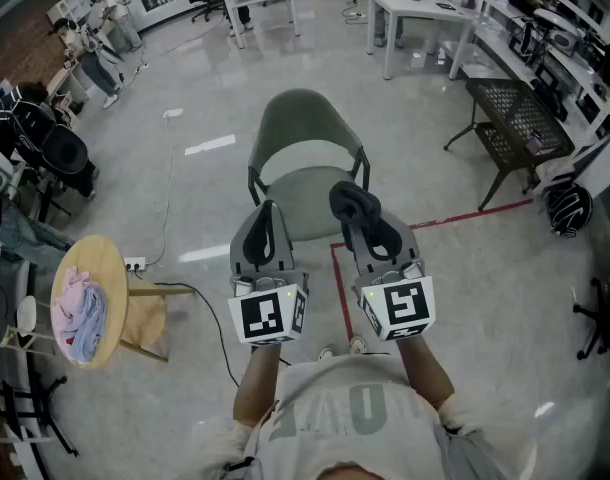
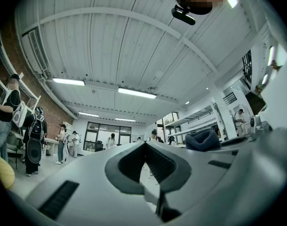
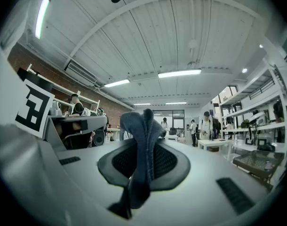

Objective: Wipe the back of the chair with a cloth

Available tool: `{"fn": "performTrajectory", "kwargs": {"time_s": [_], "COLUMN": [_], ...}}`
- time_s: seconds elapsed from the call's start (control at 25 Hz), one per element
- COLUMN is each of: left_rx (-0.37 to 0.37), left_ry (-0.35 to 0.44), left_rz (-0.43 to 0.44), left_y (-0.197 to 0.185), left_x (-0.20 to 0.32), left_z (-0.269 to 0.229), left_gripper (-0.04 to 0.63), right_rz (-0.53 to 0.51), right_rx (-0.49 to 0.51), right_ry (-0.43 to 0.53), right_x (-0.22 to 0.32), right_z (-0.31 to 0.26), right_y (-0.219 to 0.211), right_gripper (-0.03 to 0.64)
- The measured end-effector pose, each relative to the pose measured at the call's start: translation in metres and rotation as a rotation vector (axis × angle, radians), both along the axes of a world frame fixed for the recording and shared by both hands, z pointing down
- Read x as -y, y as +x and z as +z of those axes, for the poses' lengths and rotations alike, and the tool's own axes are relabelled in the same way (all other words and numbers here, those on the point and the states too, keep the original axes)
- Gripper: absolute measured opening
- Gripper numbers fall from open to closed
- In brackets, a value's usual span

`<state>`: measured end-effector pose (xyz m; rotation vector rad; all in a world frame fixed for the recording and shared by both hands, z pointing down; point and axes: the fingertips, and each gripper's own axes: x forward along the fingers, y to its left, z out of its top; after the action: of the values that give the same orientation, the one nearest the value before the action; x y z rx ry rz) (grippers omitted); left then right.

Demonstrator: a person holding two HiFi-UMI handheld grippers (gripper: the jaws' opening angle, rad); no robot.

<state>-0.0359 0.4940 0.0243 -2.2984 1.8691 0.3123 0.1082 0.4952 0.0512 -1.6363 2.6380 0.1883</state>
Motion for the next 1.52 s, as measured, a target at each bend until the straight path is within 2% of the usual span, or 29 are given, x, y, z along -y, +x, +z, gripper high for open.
{"fn": "performTrajectory", "kwargs": {"time_s": [0.72, 1.4, 1.52], "left_rx": [0.004, 0.032, 0.035], "left_ry": [-0.049, -0.061, -0.054], "left_rz": [-0.023, -0.053, -0.062], "left_y": [-0.005, 0.054, 0.062], "left_x": [-0.012, 0.02, 0.024], "left_z": [0.011, 0.028, 0.026], "left_gripper": [0.015, 0.015, 0.015], "right_rz": [0.001, -0.023, -0.026], "right_rx": [0.026, 0.039, 0.077], "right_ry": [-0.021, -0.013, -0.059], "right_x": [-0.007, 0.027, 0.037], "right_z": [0.009, 0.023, 0.031], "right_y": [0.0, 0.066, 0.076], "right_gripper": [0.058, 0.06, 0.06]}}
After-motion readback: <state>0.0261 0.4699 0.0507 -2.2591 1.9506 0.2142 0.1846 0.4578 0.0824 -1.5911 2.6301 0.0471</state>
